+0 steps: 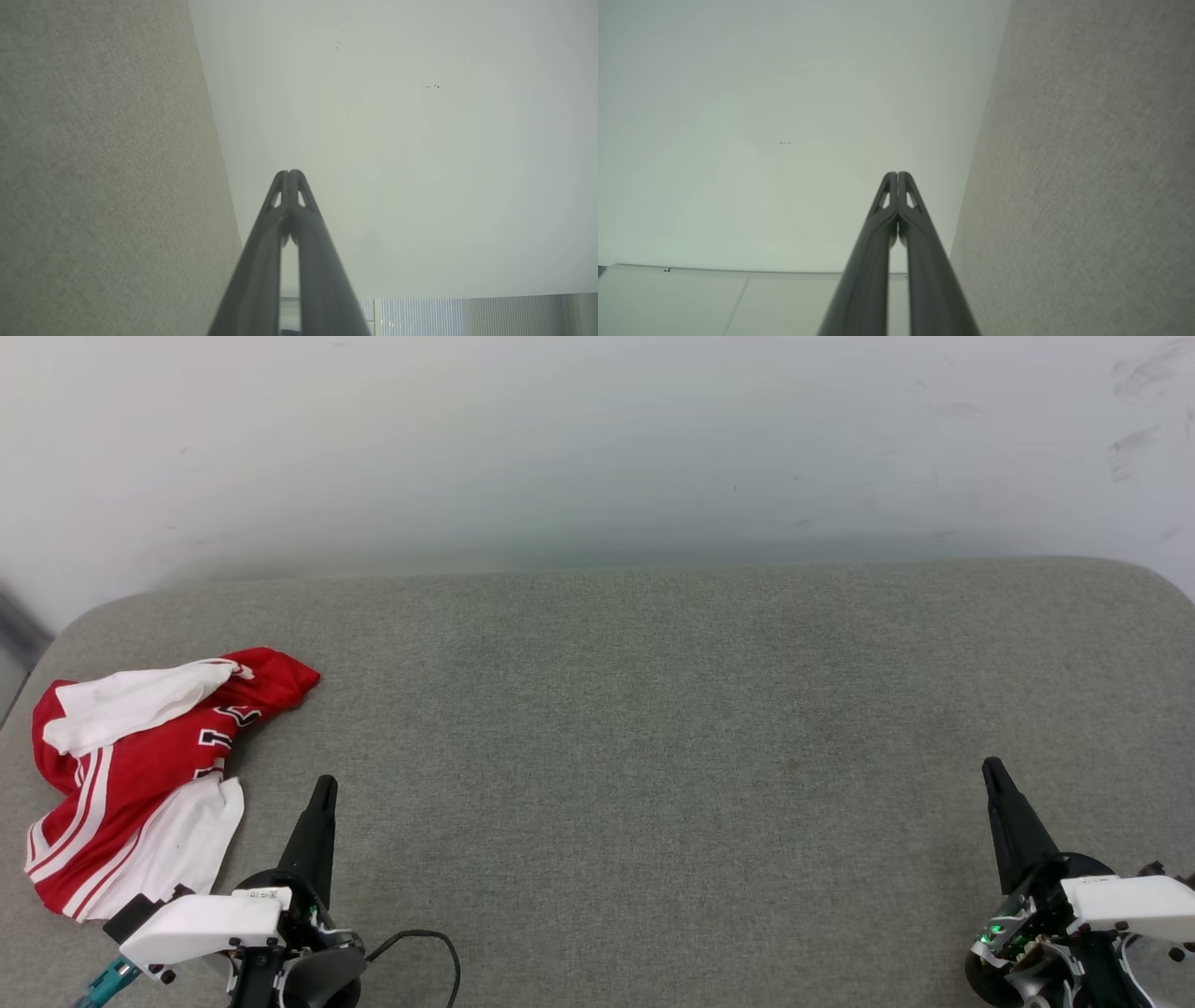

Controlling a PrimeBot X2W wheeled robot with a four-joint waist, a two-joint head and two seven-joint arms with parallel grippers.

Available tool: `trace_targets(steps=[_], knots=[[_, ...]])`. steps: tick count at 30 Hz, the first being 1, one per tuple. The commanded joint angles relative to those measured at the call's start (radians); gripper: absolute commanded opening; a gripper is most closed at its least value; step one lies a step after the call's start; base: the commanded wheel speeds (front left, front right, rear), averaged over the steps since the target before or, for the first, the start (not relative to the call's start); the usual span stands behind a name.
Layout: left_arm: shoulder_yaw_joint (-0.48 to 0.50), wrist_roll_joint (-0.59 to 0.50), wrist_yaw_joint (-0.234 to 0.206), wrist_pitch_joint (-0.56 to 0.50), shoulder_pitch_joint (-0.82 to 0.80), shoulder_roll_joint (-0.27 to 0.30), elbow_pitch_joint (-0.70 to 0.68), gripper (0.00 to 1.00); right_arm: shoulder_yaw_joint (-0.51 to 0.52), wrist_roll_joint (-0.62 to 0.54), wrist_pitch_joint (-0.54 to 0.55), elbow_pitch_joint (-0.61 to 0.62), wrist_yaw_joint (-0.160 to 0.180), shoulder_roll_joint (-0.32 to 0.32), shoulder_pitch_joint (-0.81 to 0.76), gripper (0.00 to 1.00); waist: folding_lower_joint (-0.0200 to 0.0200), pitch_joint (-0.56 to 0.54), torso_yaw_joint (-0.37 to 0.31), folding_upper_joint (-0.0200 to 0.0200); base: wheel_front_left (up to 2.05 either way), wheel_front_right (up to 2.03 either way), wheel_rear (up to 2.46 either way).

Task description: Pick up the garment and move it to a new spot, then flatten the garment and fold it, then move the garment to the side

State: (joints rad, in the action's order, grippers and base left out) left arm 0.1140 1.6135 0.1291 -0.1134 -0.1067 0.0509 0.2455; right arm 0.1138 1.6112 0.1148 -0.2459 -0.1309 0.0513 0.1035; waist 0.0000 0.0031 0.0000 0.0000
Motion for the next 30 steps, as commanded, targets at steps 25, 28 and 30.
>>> trace_targets(steps=[25,28,30], knots=[[0.002,-0.002,0.003,-0.004,-0.006,-0.001,0.001,0.0,0.0,0.004,0.0,-0.001,0.0,-0.002,0.012,0.0,0.0,0.0,0.0,0.0,0.0,0.0,0.0],[0.002,-0.002,0.003,-0.004,-0.006,-0.001,0.001,0.0,0.0,0.004,0.0,-0.001,0.0,-0.002,0.012,0.0,0.0,0.0,0.0,0.0,0.0,0.0,0.0],[0.002,-0.002,0.003,-0.004,-0.006,-0.001,0.001,0.0,0.0,0.004,0.0,-0.001,0.0,-0.002,0.012,0.0,0.0,0.0,0.0,0.0,0.0,0.0,0.0]])
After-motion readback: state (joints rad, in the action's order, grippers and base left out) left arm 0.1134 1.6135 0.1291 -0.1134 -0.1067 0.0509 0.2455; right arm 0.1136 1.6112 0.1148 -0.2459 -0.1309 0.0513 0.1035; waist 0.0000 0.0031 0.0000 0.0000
